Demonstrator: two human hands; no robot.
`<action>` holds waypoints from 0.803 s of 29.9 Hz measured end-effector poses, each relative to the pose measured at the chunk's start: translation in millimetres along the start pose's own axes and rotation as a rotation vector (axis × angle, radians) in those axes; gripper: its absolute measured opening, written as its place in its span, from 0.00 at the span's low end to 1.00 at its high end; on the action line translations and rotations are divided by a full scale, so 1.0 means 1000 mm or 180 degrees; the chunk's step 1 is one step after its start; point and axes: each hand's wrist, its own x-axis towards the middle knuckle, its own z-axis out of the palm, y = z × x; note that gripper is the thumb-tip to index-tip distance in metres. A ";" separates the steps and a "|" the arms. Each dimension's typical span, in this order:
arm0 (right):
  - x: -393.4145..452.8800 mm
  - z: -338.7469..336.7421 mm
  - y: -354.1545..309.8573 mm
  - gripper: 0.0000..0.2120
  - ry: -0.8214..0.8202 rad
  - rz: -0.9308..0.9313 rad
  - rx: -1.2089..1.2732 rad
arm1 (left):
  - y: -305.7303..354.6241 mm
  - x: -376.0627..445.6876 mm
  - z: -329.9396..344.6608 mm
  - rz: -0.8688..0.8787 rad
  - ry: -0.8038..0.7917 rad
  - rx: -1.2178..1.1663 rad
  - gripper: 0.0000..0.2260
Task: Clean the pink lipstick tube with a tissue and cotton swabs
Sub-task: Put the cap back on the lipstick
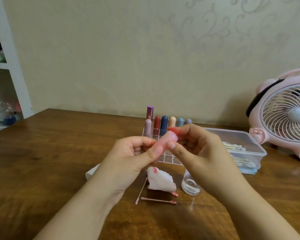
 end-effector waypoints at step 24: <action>0.113 0.001 0.003 0.11 -0.0244 0.1079 -0.1444 | 0.005 0.050 -0.029 0.0510 0.0804 0.2478 0.10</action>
